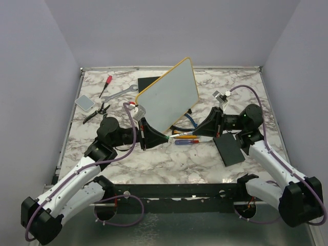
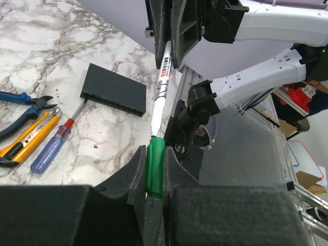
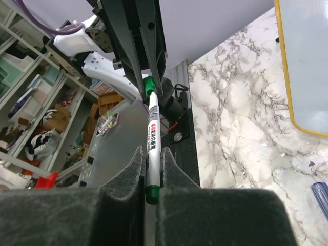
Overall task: Write a sentence on the whiteboard
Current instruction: Open the whiteboard marker at the center of the board, then place the pen cap at the center of the board, then write a sentence on the whiteboard.
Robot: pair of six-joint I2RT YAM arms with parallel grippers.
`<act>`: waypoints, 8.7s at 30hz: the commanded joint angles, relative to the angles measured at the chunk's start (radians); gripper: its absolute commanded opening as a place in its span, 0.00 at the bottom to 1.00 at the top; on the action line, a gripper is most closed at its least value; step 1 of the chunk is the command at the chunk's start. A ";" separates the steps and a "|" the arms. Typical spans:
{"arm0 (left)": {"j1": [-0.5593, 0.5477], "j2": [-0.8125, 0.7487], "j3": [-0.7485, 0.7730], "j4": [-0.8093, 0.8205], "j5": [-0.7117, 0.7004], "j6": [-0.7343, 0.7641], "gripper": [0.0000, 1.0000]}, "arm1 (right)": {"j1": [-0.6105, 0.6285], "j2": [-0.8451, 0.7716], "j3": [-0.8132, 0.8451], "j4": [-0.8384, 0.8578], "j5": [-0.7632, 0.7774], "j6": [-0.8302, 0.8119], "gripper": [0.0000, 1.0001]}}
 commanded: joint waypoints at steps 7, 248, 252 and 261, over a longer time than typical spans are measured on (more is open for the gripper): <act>0.059 -0.049 0.033 -0.104 0.092 0.047 0.00 | -0.025 -0.036 0.053 -0.192 0.003 -0.164 0.00; 0.568 0.254 0.206 -0.062 -0.015 0.287 0.00 | 0.302 0.461 0.260 -0.026 0.848 -0.442 0.01; 0.567 0.253 0.206 -0.063 -0.015 0.287 0.00 | 0.302 0.458 0.261 -0.020 0.868 -0.438 0.01; 0.567 0.252 0.205 -0.063 -0.017 0.289 0.00 | 0.302 0.456 0.265 -0.020 0.881 -0.435 0.01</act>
